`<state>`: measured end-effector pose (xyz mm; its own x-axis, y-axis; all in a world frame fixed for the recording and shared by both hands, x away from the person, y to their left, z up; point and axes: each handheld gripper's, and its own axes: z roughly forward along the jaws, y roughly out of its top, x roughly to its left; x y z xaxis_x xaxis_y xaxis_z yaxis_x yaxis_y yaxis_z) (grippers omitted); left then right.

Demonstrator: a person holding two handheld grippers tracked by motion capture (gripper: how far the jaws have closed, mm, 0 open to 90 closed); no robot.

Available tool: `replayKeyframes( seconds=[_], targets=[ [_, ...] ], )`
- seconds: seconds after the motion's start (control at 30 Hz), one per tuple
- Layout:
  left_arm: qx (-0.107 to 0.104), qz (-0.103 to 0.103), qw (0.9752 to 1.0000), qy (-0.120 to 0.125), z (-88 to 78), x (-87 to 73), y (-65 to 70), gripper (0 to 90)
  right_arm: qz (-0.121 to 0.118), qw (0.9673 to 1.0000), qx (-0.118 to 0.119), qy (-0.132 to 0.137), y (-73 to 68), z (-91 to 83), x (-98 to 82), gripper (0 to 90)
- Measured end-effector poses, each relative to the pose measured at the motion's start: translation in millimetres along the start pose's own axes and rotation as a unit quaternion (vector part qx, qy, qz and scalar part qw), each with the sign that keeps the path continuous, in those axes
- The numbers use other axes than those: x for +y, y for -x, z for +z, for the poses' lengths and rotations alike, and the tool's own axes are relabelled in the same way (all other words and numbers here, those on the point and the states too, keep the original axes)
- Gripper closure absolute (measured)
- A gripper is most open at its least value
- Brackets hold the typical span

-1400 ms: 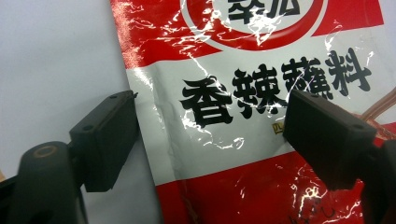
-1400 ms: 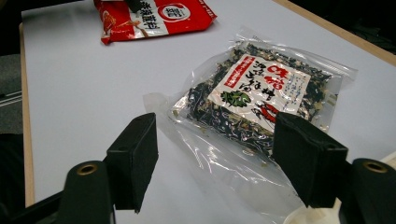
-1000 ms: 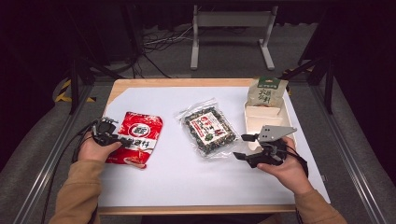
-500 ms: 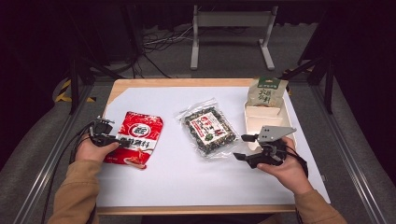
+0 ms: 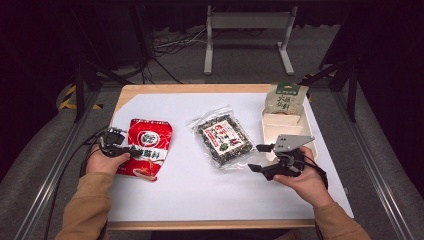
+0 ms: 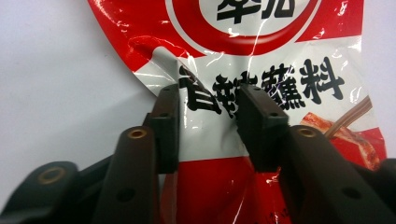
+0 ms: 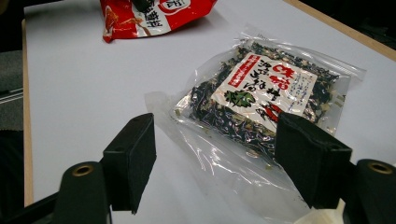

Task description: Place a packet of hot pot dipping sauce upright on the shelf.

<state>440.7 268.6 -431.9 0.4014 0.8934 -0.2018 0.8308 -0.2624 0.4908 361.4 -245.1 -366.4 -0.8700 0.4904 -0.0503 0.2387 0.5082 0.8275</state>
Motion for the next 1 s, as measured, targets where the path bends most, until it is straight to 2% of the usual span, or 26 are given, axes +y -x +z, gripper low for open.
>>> replayKeyframes(
  seconds=[0.13,0.3,0.43,0.57,0.67,0.8,0.93,1.0],
  targets=[
    [-0.006,0.0,1.0,0.004,0.0,-0.8,-1.7,65.6,0.001,1.0,-0.001,0.001,1.0,-0.6,-1.5,30.5],
    [-0.002,0.011,0.9999,0.002,0.0,-0.2,-0.1,65.6,-0.001,1.0,0.0,0.0,0.8,-0.3,-2.5,31.9],
    [-0.011,0.011,0.9998,0.009,-0.9,-0.9,-3.3,68.0,-0.005,1.0,-0.001,0.0,0.3,-0.6,-2.2,33.9],
    [-0.009,0.005,0.9999,0.013,-2.0,-0.7,-1.8,73.0,-0.009,0.9999,-0.004,0.009,0.3,-1.8,-2.5,41.5],
    [-0.024,0.003,0.9996,0.013,-4.0,0.1,-3.2,76.1,-0.01,0.9999,-0.001,0.014,0.2,-4.3,-3.0,50.2],
    [-0.026,0.008,0.9994,0.023,-8.4,1.8,-0.3,77.5,0.01,0.9998,0.008,0.014,1.7,-6.9,-4.1,53.5],
    [-0.024,0.019,0.9985,0.045,-17.6,4.5,6.9,78.2,0.008,0.9999,0.007,0.007,-0.1,-6.7,-4.3,52.8],
    [-0.036,0.028,0.9977,0.051,-20.9,5.5,10.8,78.4,0.005,1.0,0.007,0.004,-1.0,-6.7,-3.8,52.6]
  ],
)
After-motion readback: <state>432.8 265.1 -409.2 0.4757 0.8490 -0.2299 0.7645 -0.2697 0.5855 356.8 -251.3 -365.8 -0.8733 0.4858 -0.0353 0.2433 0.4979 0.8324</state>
